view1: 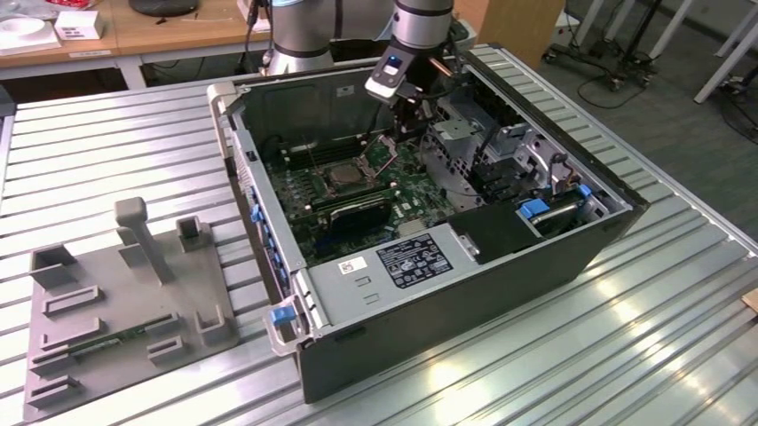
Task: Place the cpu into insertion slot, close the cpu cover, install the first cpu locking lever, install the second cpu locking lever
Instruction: 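Close the cpu cover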
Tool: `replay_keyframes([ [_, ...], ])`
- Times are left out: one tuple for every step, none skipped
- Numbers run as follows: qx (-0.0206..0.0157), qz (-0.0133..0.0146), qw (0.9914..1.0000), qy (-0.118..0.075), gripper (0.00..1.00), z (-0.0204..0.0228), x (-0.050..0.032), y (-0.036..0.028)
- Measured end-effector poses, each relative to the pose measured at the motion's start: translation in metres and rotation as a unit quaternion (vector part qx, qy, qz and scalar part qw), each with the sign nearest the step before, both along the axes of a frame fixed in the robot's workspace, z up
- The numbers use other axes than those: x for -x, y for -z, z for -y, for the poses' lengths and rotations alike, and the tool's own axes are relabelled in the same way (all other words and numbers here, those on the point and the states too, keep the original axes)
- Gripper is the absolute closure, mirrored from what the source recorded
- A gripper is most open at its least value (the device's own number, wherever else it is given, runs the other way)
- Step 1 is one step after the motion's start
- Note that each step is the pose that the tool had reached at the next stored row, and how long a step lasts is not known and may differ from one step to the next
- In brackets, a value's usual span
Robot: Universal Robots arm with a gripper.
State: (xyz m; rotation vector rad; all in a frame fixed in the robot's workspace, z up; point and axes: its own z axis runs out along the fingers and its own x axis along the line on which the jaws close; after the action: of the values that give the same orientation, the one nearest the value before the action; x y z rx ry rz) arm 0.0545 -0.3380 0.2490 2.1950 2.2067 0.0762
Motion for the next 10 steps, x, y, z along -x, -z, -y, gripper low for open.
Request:
replay_keyframes([
  [0.0,0.0,1.0,0.0,0.89,0.0,0.0001,0.0003],
  [-0.0001,0.0,1.0,0.0,0.89,0.0,0.0001,0.0007],
  [-0.0001,0.0,1.0,0.0,0.89,0.0,0.0002,0.0013],
  [0.0,0.0,1.0,0.0,0.89,0.0,0.0002,0.0017],
  [0.0001,0.0,1.0,0.0,0.89,0.0,0.0002,0.0017],
  [0.0001,0.0,1.0,0.0,0.89,0.0,0.0002,0.0017],
  [0.0001,0.0,1.0,0.0,0.89,0.0,0.0002,0.0017],
  [0.0001,0.0,1.0,0.0,0.89,0.0,0.0003,0.0018],
  [0.0001,0.0,1.0,0.0,0.89,0.0,0.0007,0.0018],
  [0.0,0.0,1.0,0.0,0.89,0.0,0.0012,0.0019],
])
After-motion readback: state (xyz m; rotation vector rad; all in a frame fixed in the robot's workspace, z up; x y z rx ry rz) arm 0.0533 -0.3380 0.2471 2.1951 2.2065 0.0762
